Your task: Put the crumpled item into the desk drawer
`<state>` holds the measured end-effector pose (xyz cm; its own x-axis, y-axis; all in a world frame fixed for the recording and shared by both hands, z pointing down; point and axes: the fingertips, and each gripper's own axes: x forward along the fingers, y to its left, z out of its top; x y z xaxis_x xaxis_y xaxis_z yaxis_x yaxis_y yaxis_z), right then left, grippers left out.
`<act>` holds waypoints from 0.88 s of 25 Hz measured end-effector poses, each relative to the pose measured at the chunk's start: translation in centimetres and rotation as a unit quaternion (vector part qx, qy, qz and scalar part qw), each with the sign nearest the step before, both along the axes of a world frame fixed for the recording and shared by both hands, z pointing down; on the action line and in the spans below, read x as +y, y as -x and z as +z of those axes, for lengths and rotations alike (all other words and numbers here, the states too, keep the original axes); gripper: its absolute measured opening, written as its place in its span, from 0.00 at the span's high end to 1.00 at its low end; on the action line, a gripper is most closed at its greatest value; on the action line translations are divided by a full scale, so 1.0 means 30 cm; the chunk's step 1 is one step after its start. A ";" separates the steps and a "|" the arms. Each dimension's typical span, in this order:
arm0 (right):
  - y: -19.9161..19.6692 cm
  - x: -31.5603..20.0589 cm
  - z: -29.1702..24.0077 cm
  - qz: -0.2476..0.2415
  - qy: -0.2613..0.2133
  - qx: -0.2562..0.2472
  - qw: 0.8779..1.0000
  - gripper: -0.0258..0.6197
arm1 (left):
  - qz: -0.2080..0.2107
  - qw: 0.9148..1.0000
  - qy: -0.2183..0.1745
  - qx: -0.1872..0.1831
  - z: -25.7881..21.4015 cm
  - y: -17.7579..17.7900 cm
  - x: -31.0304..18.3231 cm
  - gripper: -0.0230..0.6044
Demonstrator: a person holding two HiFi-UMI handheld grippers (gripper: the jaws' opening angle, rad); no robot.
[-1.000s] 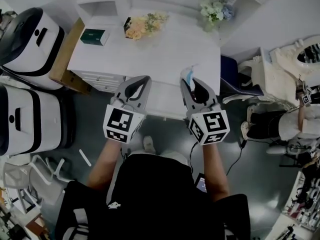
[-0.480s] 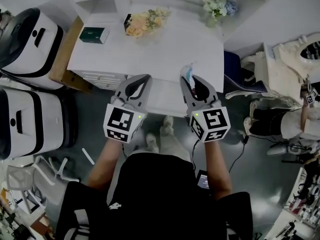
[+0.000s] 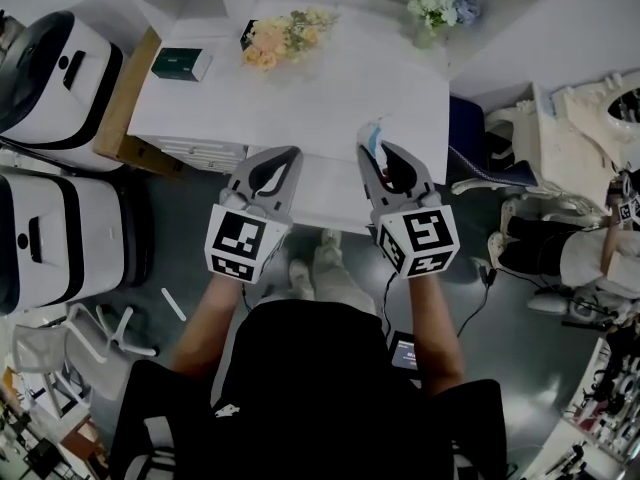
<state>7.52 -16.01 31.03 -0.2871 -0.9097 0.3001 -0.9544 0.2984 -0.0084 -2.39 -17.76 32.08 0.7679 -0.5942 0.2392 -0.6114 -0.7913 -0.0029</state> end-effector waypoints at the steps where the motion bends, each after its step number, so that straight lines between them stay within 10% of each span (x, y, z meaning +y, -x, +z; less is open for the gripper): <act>1: -0.006 -0.005 0.008 -0.004 0.003 0.003 1.000 0.84 | -0.002 1.000 0.006 -0.002 0.012 -0.006 0.001 0.95; 22: -0.053 -0.114 0.311 -0.078 0.091 0.048 0.992 0.84 | -0.057 0.995 0.083 -0.026 0.247 -0.039 -0.077 0.95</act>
<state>9.11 -19.43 40.36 -0.3822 -0.7846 0.4882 -0.8955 0.4449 0.0139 -1.23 -20.06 39.49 0.6826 -0.6251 0.3786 -0.6989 -0.7097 0.0882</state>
